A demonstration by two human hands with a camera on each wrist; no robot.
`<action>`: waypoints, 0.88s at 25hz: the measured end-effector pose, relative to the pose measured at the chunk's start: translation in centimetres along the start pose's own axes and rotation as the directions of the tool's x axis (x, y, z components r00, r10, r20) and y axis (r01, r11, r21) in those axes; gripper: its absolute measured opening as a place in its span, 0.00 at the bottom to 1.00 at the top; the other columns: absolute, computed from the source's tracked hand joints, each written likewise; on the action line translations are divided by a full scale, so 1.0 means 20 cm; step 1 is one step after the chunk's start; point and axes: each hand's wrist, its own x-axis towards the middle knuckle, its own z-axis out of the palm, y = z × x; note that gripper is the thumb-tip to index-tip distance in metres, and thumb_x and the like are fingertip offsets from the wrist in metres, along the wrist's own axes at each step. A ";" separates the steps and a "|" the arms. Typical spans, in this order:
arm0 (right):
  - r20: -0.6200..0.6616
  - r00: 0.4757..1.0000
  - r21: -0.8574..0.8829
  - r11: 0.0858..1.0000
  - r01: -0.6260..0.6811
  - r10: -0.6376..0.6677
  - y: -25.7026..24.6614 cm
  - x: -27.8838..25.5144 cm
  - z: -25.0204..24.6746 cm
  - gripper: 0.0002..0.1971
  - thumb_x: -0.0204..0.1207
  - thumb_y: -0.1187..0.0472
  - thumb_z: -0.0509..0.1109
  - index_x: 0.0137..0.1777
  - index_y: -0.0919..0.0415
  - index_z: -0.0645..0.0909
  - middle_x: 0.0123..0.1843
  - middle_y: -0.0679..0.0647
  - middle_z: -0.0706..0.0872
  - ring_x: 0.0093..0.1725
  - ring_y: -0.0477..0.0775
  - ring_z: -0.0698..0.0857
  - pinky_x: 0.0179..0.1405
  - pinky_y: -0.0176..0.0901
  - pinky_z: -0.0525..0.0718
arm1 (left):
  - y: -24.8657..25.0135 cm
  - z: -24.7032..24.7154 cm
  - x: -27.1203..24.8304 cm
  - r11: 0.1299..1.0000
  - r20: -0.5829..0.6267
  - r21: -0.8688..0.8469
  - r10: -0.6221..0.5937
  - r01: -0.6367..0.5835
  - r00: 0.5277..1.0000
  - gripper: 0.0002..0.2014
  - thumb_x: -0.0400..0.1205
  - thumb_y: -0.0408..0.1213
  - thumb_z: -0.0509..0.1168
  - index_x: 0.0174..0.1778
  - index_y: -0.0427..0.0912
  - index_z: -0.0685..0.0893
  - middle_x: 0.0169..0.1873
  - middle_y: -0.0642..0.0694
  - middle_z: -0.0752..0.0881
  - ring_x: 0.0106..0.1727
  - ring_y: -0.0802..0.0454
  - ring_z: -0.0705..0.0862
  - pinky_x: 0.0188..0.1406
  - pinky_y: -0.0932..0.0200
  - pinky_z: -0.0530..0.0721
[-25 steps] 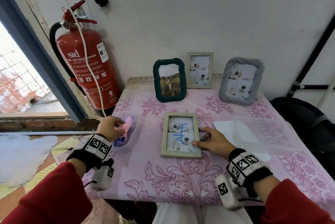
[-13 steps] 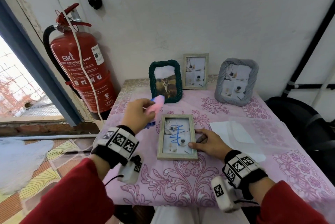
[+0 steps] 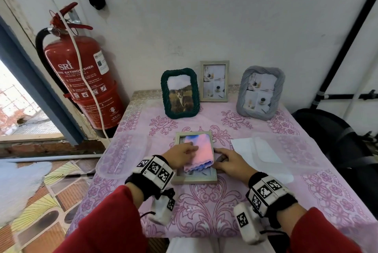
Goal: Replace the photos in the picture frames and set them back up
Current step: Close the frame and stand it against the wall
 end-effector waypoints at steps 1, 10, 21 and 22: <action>0.025 0.998 0.076 0.995 -0.065 0.063 -0.01 0.00 0.00 0.26 0.73 0.73 0.69 0.72 0.64 0.73 0.35 0.54 0.79 0.38 0.52 0.83 0.49 0.47 0.86 | -0.03 -0.02 -0.01 0.999 -0.052 -0.037 0.015 -0.017 0.999 0.20 0.86 0.33 0.56 0.75 0.36 0.71 0.75 0.40 0.71 0.74 0.46 0.71 0.67 0.64 0.66; 0.116 0.942 -0.728 0.618 0.297 -0.316 -0.26 0.07 0.13 0.23 0.77 0.53 0.66 0.71 0.59 0.74 0.65 0.57 0.76 0.67 0.57 0.73 0.68 0.47 0.71 | -0.23 -0.09 -0.08 0.972 0.099 0.234 -0.044 0.020 0.994 0.57 0.68 0.53 0.76 0.83 0.41 0.45 0.83 0.44 0.46 0.84 0.48 0.44 0.80 0.58 0.47; 0.329 0.923 -0.764 0.517 0.385 -0.201 -0.32 0.24 0.19 0.11 0.76 0.64 0.65 0.56 0.66 0.80 0.58 0.62 0.78 0.60 0.61 0.76 0.59 0.50 0.72 | -0.27 -0.06 -0.08 0.875 0.043 0.484 0.007 -0.028 0.999 0.57 0.67 0.65 0.71 0.83 0.44 0.47 0.84 0.45 0.48 0.84 0.45 0.44 0.81 0.42 0.55; 0.353 0.910 -0.758 0.504 0.415 -0.218 -0.30 0.21 0.21 0.09 0.76 0.66 0.65 0.53 0.67 0.81 0.56 0.61 0.79 0.59 0.60 0.77 0.57 0.50 0.73 | -0.26 -0.06 -0.08 0.852 0.039 0.523 0.006 -0.025 0.999 0.57 0.66 0.66 0.69 0.83 0.44 0.46 0.84 0.45 0.47 0.84 0.45 0.44 0.80 0.41 0.56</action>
